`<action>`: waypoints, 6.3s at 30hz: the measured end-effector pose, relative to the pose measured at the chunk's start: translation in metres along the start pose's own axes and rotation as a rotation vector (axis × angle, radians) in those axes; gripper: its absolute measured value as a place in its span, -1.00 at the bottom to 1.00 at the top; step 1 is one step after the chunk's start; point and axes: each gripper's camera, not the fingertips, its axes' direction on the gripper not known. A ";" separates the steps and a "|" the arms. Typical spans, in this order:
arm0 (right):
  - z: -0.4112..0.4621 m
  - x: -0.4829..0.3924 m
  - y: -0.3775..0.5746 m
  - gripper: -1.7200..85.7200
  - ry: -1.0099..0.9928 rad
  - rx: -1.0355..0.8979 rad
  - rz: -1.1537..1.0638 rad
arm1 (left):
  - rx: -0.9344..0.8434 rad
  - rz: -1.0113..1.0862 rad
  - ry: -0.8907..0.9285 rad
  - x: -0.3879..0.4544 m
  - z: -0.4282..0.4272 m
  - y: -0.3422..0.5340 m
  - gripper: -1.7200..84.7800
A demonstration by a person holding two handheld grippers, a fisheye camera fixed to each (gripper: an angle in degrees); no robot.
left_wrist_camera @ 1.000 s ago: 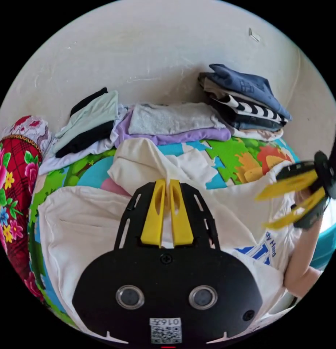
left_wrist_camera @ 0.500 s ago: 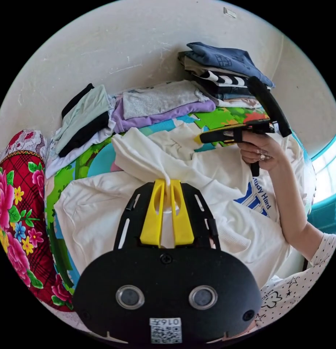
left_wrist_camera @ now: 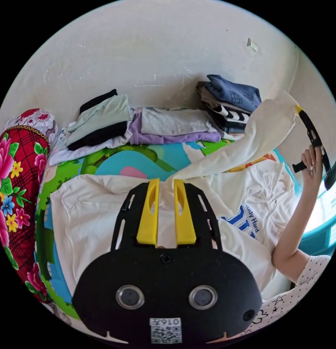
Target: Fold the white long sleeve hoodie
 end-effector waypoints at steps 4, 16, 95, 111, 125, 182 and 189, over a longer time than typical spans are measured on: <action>-0.039 0.013 -0.021 -0.96 -0.272 0.000 0.117 | 0.057 -0.053 0.007 -0.020 -0.016 0.003 -0.84; -0.215 -0.082 -0.057 -0.90 -1.470 0.211 -0.623 | 0.239 -0.276 0.314 -0.117 -0.045 0.026 -0.96; 0.139 -0.157 0.146 -0.93 -0.122 -0.501 -0.226 | 0.068 -0.274 0.239 -0.306 0.130 -0.092 -0.98; 0.248 -0.141 0.217 -0.76 -0.436 -1.036 -0.222 | -0.134 -0.096 0.368 -0.279 0.194 -0.090 -0.92; 0.275 -0.090 0.253 -0.84 -0.188 -1.010 -0.080 | -0.093 0.022 0.243 -0.244 0.187 -0.086 -0.98; 0.147 0.092 0.298 -0.96 -0.546 -0.647 0.482 | 0.028 0.460 -0.086 0.218 0.218 -0.061 -0.96; 0.095 0.090 0.252 -0.96 -0.558 -0.604 0.445 | 0.104 0.351 0.022 0.120 0.044 -0.005 -0.95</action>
